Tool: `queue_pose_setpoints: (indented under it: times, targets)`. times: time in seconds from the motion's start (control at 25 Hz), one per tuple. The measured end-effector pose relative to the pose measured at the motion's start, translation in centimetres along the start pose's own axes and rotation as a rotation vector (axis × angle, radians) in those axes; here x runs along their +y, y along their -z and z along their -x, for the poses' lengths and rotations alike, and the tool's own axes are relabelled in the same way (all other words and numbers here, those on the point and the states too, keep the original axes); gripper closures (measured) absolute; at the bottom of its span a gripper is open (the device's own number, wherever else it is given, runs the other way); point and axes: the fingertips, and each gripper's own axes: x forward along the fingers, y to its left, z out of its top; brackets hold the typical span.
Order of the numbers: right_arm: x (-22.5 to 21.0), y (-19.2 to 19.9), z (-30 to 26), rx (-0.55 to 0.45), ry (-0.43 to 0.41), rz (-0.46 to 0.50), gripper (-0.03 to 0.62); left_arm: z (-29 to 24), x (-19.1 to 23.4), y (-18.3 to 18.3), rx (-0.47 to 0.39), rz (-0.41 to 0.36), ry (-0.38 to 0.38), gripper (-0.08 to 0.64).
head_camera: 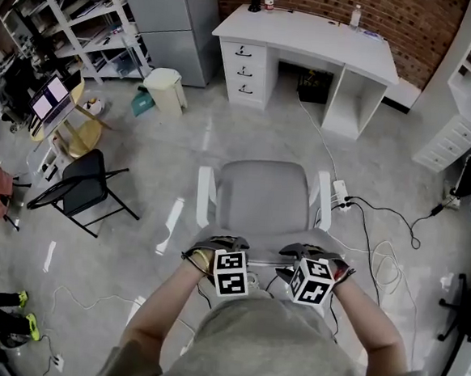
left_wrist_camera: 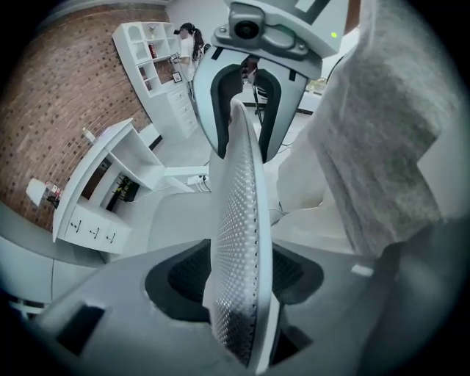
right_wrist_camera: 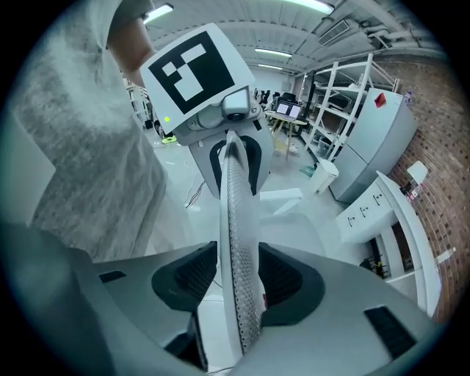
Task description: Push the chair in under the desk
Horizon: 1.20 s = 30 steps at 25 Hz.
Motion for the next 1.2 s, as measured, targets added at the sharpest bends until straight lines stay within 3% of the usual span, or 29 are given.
queue_pose_setpoints:
  times: [0.36,0.68,0.84,1.2]
  targets:
    - [-0.2,1.5,-2.6,0.09,-0.011,0.036,0.437,-1.7,0.2,0.0,0.039,-0.049,0.003,0.388]
    - [-0.8,2.5,-3.8,0.17,0.011,0.061,0.437,-1.9,-0.2,-0.1,-0.002,0.031,0.077,0.397]
    - [-0.7,2.8,-4.0,0.179,-0.01,0.08,0.464,-2.0,-0.4,-0.2,-0.006,0.019,0.095,0.405]
    - [-1.1,2.8,-4.0,0.185,0.072,0.197,0.56,-2.0,-0.7,-0.3,-0.006,-0.015,0.114,0.449]
